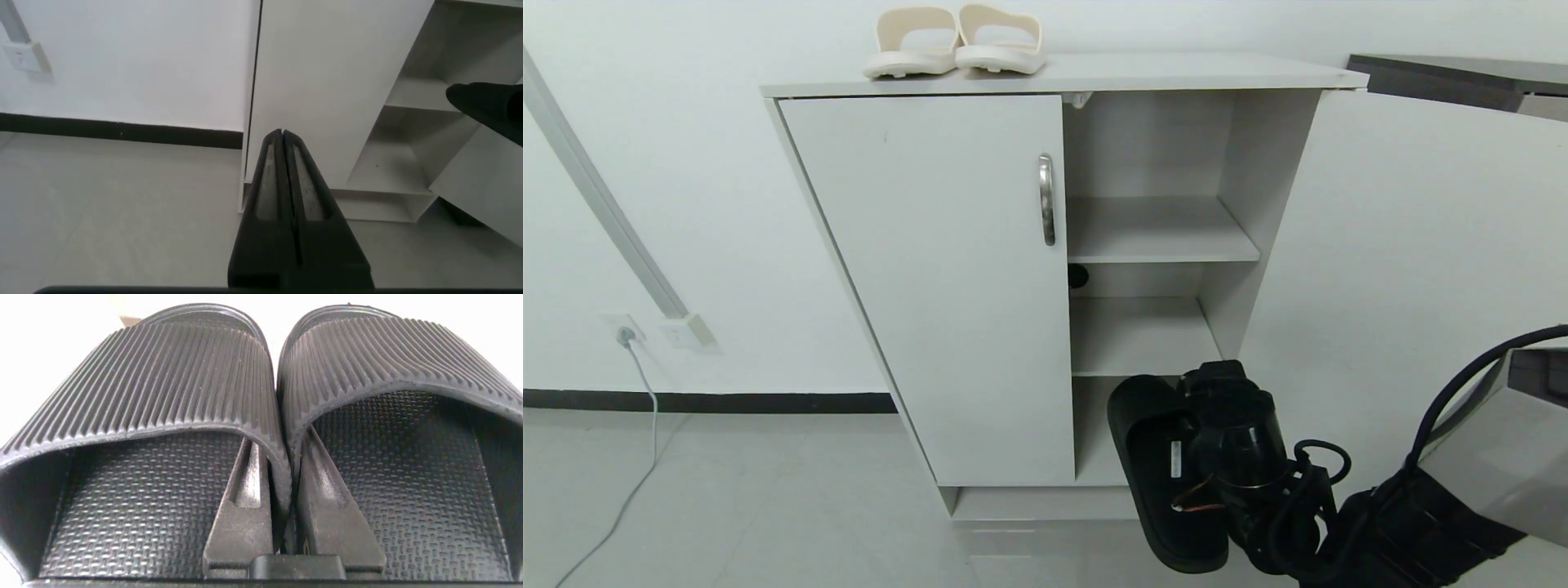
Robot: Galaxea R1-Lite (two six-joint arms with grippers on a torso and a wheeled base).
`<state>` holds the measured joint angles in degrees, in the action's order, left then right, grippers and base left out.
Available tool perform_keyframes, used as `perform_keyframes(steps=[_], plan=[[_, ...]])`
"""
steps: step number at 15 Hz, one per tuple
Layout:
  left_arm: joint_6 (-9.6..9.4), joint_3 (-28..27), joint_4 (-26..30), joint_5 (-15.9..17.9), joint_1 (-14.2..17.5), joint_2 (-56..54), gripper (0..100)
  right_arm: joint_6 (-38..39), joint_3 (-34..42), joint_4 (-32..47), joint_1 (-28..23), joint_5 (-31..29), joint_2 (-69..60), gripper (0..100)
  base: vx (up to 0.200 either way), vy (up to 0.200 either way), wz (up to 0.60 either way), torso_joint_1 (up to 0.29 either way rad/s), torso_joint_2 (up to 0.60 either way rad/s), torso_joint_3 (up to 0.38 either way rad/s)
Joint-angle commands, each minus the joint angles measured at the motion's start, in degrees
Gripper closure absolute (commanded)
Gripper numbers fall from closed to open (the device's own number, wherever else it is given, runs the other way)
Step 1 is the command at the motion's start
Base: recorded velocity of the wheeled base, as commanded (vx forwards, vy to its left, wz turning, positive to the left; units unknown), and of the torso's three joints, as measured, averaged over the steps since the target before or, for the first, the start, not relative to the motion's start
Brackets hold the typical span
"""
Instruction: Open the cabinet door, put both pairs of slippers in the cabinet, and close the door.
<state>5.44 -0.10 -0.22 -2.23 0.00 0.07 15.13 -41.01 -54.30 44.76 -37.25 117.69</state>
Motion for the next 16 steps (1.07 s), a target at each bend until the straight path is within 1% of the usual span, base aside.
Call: perform_keyframes(steps=[1,4,6,10,13,15,16], plan=[[0.01,0.0,0.0,0.0,0.0,0.1,100,-0.1,0.0,0.0,-0.1,0.3,0.5,100,0.000,0.000,0.00,0.002,0.00,-0.193],[0.01,0.0,0.0,0.1,0.0,0.1,100,-0.2,-0.1,0.0,-0.4,0.8,1.6,100,0.000,0.000,0.00,0.004,0.00,-0.194],[0.01,0.0,0.0,0.1,0.0,0.1,100,-1.3,0.1,-2.2,-0.4,0.9,2.5,100,0.000,0.000,0.00,0.000,0.00,-0.205],[0.01,0.0,0.0,0.1,0.0,0.1,100,-6.9,2.0,-13.7,-1.1,0.8,6.1,100,0.000,0.000,0.00,0.004,0.00,-0.198],[0.10,0.0,0.0,0.0,0.0,0.1,100,-14.4,4.1,-30.0,-1.4,0.8,9.5,100,0.000,0.000,0.00,0.004,0.00,-0.170],[0.10,0.0,0.0,0.0,0.0,0.1,100,-17.9,4.0,-35.7,-2.0,0.8,10.0,100,0.000,0.000,0.00,0.000,0.00,0.000],[0.10,0.0,0.0,0.0,0.1,0.1,100,-18.0,3.9,-35.7,-2.0,0.8,9.4,100,0.000,0.000,0.00,0.000,0.00,0.000]])
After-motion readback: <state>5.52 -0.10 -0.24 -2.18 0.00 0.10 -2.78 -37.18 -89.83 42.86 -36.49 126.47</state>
